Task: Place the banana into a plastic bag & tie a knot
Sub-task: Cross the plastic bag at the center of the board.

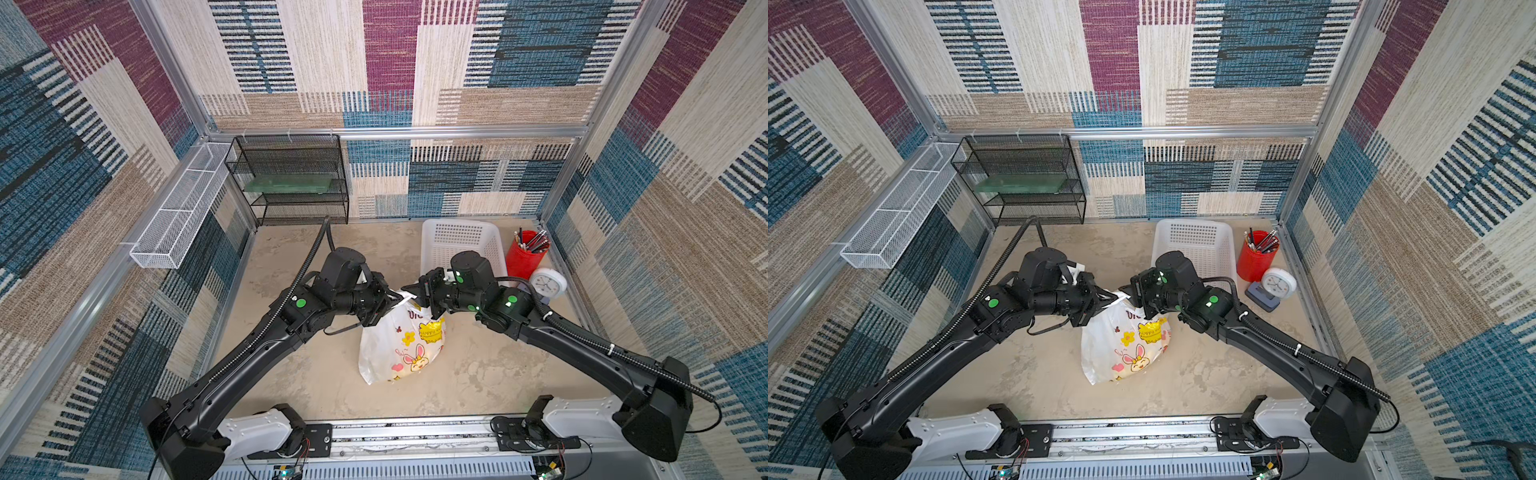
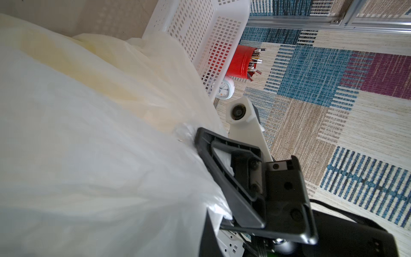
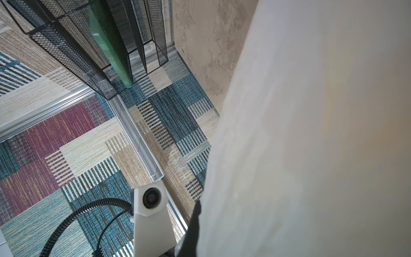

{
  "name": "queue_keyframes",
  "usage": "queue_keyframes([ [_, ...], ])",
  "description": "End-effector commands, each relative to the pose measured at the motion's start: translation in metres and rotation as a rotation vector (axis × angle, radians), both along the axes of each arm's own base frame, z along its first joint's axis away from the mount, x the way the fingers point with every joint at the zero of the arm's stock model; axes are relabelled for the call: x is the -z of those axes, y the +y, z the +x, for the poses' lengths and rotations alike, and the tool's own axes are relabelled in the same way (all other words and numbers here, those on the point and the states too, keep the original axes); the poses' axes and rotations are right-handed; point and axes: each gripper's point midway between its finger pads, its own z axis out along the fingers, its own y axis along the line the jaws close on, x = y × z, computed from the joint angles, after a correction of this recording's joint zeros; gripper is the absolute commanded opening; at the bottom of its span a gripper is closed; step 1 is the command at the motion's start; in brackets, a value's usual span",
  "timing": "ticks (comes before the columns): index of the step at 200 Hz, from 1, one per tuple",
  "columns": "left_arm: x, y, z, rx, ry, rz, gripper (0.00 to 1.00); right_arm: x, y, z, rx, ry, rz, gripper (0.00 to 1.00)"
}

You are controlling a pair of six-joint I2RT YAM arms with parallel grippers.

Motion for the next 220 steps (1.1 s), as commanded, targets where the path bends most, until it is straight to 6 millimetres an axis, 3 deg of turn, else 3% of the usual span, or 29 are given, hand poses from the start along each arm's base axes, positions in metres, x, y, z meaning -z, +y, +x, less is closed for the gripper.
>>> queue_keyframes([
  [1, 0.008, 0.002, -0.026, 0.053, 0.122, -0.020, 0.98, -0.002, -0.006, 0.022, 0.101, -0.077, -0.033, 0.00],
  [54, -0.012, 0.005, -0.013, 0.001, 0.065, -0.036, 0.99, 0.001, 0.008, 0.017, 0.097, -0.065, 0.017, 0.00],
  [86, -0.037, 0.031, -0.011, -0.032, 0.002, 0.023, 0.99, -0.011, 0.010, 0.026, 0.088, -0.120, 0.024, 0.00],
  [109, -0.055, 0.055, -0.008, -0.054, -0.047, 0.088, 0.99, -0.034, 0.018, 0.037, 0.043, -0.248, 0.079, 0.00],
  [146, -0.062, 0.084, 0.006, -0.106, -0.083, 0.130, 0.99, -0.083, 0.054, 0.046, -0.164, -0.530, 0.131, 0.00],
  [182, -0.075, 0.121, 0.030, -0.215, -0.113, 0.129, 0.99, -0.114, 0.113, 0.051, -0.416, -0.711, 0.081, 0.00],
  [205, -0.092, 0.147, 0.041, -0.290, -0.154, 0.137, 0.99, -0.115, 0.139, 0.055, -0.521, -0.790, -0.007, 0.00],
  [220, -0.098, 0.159, 0.042, -0.318, -0.161, 0.151, 0.99, -0.098, 0.147, 0.054, -0.579, -0.834, -0.070, 0.00],
])
